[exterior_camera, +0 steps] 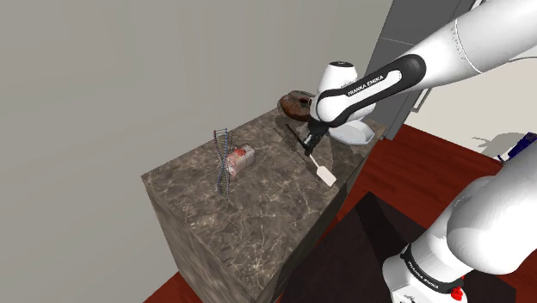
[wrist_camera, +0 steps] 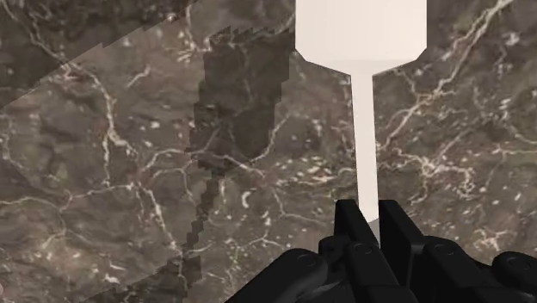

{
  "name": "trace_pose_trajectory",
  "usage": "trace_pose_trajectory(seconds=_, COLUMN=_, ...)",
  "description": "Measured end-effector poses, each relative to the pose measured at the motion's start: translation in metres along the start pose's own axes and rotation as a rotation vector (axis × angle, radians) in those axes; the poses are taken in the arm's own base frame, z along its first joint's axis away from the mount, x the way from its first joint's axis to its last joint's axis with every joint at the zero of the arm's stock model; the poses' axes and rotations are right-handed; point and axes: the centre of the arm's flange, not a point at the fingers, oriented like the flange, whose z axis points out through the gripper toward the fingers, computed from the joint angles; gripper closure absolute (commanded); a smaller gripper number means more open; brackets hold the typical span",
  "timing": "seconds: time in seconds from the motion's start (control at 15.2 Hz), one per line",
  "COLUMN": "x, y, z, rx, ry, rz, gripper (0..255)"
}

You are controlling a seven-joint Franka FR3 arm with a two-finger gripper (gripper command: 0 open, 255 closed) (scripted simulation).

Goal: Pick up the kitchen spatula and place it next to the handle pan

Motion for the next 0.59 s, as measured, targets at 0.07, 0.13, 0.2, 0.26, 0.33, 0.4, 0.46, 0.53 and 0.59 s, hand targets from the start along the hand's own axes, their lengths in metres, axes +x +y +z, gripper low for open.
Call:
trace_pose_trajectory(seconds=0.07, x=0.003, y=0.011, z=-0.002, rx=0.0, ry=0.0, rz=0.001, gripper=255)
trace_pose_trajectory(seconds=0.13, x=0.006, y=0.022, z=-0.002, rx=0.0, ry=0.0, rz=0.001, gripper=255)
trace_pose_trajectory(seconds=0.2, x=0.01, y=0.033, z=-0.003, rx=0.0, ry=0.0, rz=0.001, gripper=255)
trace_pose_trajectory(seconds=0.26, x=0.015, y=0.045, z=-0.004, rx=0.0, ry=0.0, rz=0.001, gripper=255)
trace_pose_trajectory(seconds=0.33, x=0.019, y=0.057, z=-0.002, rx=0.0, ry=0.0, rz=0.001, gripper=255)
trace_pose_trajectory(seconds=0.4, x=0.022, y=0.07, z=0.001, rx=0.0, ry=0.0, rz=0.001, gripper=255)
trace_pose_trajectory(seconds=0.46, x=0.027, y=0.082, z=-0.001, rx=0.0, ry=0.0, rz=0.001, gripper=255)
trace_pose_trajectory(seconds=0.53, x=0.029, y=0.095, z=0.0, rx=0.0, ry=0.0, rz=0.002, gripper=255)
trace_pose_trajectory(seconds=0.59, x=0.032, y=0.105, z=-0.001, rx=0.0, ry=0.0, rz=0.002, gripper=255)
